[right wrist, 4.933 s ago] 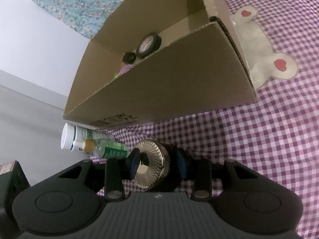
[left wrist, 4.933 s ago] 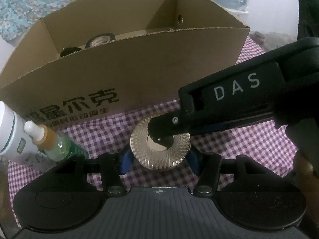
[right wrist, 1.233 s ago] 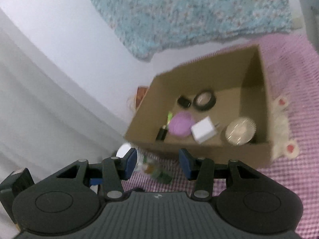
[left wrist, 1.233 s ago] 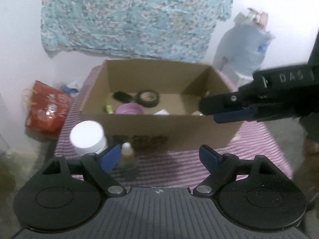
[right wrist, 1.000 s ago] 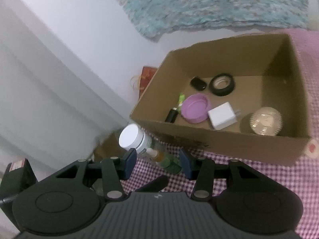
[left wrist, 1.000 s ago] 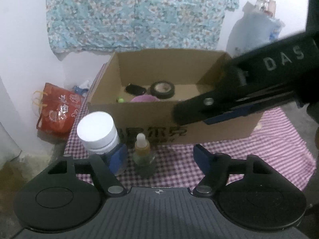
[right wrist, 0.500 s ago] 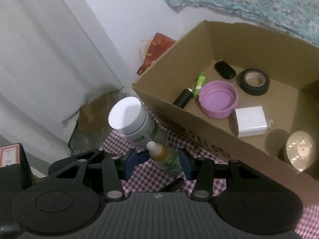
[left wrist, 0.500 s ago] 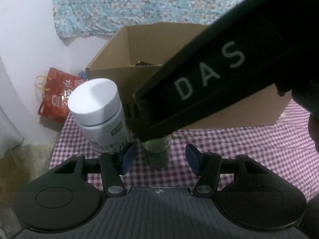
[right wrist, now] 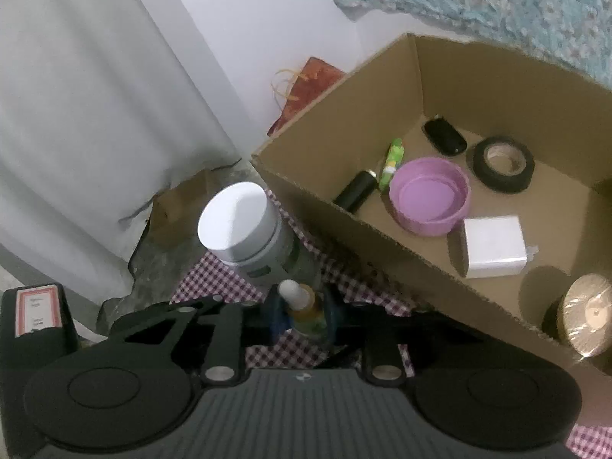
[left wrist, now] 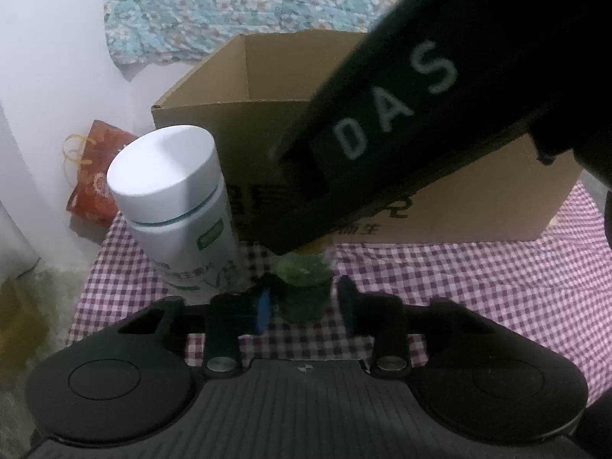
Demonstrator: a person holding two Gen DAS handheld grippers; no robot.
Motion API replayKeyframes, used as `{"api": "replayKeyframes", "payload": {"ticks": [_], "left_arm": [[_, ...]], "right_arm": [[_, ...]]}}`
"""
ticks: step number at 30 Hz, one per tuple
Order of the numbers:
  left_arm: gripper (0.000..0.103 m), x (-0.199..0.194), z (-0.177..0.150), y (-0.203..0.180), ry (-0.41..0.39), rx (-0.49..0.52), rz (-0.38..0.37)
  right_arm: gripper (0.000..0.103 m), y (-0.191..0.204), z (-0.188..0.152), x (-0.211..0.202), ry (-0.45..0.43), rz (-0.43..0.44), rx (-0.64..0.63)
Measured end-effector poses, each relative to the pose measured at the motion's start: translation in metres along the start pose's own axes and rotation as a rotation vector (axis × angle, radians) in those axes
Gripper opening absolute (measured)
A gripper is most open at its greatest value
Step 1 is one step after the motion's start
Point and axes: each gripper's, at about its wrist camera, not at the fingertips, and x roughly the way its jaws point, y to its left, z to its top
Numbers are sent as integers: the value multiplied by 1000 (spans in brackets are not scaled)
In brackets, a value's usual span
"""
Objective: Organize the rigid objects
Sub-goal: 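Move the right tool to the green dropper bottle and close on it, then carry the dropper bottle into the box and open the right tool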
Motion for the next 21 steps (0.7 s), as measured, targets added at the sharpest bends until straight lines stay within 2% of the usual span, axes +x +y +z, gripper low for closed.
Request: {"api": "replayKeyframes", "payload": {"ticks": [6, 10, 17, 21], "left_arm": [[31, -12, 0, -5, -15, -4, -20], [31, -33, 9, -11, -43, -6, -45], [31, -74, 48, -29, -136, -2, -118], [31, -75, 75, -40, -177, -1, -154]], "right_arm": [[24, 2, -3, -8, -5, -17, 1], [24, 9, -3, -27, -27, -25, -6], [25, 15, 6, -93, -119, -39, -14], [25, 5, 23, -130, -182, -49, -10]]}}
